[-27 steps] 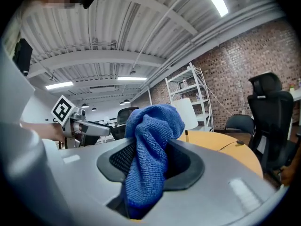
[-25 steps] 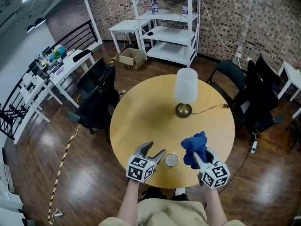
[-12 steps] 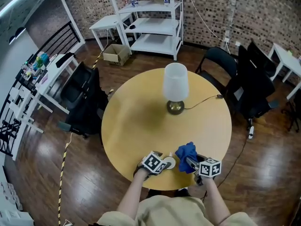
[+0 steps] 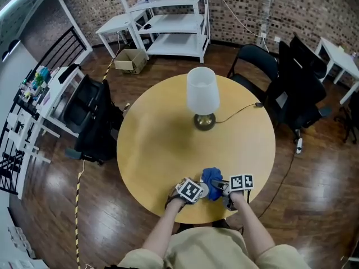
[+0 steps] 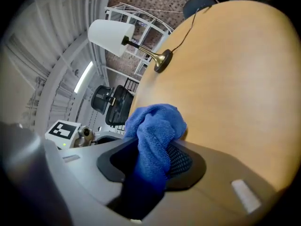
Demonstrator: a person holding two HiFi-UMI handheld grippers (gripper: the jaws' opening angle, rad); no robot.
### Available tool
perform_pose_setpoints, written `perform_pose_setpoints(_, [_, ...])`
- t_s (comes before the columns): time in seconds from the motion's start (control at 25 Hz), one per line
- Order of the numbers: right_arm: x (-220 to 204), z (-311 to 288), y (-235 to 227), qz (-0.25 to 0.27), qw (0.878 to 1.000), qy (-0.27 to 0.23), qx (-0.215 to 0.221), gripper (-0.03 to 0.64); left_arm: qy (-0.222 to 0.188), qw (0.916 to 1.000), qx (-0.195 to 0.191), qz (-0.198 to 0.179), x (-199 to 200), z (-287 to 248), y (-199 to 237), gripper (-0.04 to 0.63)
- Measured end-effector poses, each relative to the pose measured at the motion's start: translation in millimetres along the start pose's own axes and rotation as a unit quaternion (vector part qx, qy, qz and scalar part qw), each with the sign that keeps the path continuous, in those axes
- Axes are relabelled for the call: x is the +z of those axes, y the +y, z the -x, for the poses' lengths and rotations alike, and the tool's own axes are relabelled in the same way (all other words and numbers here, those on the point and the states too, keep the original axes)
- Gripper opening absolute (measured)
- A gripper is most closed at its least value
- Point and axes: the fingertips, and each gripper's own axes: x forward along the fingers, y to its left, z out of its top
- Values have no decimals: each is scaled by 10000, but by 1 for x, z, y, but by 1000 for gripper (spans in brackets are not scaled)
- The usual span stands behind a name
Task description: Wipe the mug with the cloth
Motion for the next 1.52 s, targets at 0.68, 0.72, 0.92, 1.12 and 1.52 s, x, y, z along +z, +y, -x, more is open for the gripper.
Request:
perform_pose_setpoints(0.68, [-23,2,-7,-159,9996,-196,114,130,-183,9956,526,757,-1,4,4,46])
perform_pose_setpoints(0.72, [-26,4,-7,-170,9996,-216,103,130,-188,9953,503,812,-1,4,2,49])
perform_pose_setpoints(0.92, [-35,12,-7,-79,9994,-338,-12,130,-210,9924,546,1087,-4,3,0,54])
perform_pose_setpoints(1.12, [-45,19,-3,162,9989,-411,-154,129,-215,9900,606,1254,-5,3,1,53])
perform_pose_setpoints(1.52, [-75,23,5,362,9985,-347,-224,130,-266,9859,664,1515,-8,3,-1,52])
